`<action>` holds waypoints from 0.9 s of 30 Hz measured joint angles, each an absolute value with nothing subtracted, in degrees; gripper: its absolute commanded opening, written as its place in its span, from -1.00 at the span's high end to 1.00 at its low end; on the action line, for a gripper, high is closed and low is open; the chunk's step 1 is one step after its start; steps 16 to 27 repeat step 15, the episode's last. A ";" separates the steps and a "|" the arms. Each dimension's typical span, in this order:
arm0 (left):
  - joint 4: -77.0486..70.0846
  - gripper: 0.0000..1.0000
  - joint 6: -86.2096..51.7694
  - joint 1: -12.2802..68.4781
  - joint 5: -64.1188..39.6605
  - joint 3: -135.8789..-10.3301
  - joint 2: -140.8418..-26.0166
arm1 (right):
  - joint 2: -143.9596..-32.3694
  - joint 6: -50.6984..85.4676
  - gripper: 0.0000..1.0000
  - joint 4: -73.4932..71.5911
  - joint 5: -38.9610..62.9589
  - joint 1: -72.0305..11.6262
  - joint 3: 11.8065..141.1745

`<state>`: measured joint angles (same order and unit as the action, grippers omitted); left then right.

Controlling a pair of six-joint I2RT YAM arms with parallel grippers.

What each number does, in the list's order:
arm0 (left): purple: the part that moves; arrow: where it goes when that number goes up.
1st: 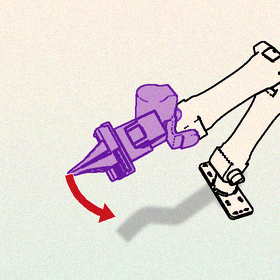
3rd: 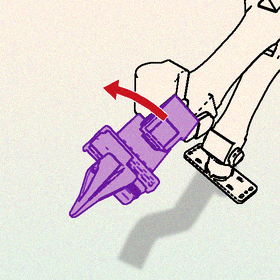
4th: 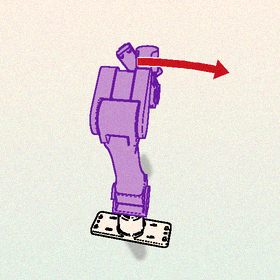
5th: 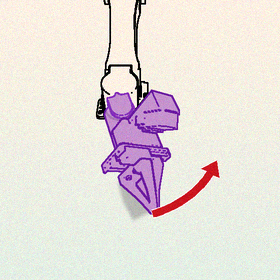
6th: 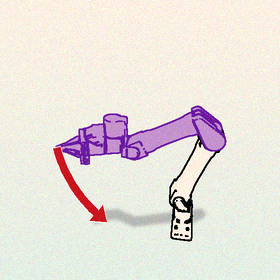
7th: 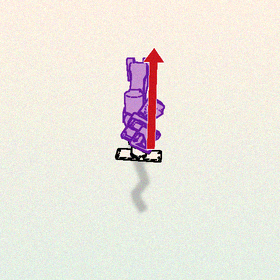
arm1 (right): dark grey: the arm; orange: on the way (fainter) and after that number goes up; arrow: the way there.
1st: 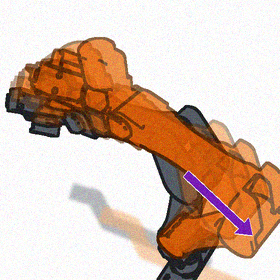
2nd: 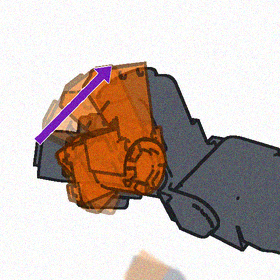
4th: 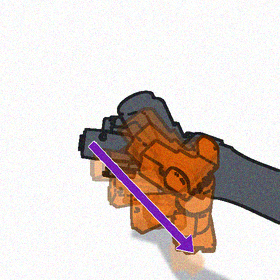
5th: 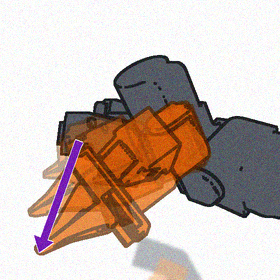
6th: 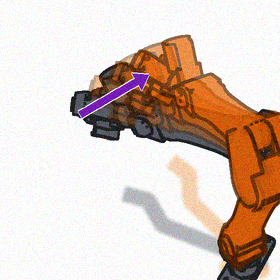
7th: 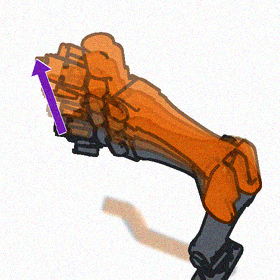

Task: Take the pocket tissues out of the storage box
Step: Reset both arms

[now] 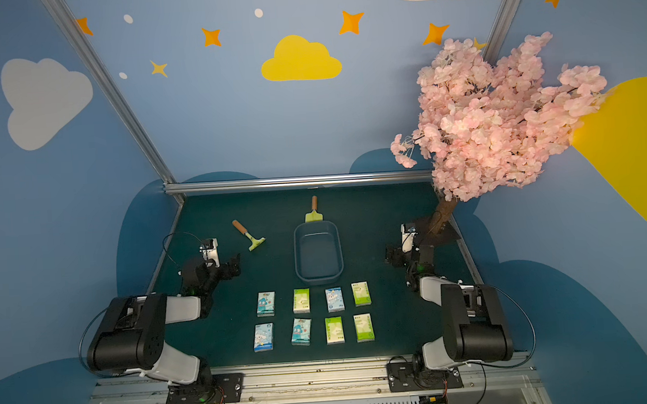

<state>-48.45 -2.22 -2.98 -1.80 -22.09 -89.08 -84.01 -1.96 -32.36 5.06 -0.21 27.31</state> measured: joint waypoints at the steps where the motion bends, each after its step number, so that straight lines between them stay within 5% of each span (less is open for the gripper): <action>1: -48.25 -1.00 -2.04 -2.96 -1.89 -22.09 -89.08 | -84.01 -1.96 -0.96 -32.36 5.08 -0.21 27.31; 27: -46.59 -1.00 -1.48 -2.57 -1.87 -22.09 -89.08 | -84.01 -1.98 -0.96 -32.36 5.04 -0.23 27.31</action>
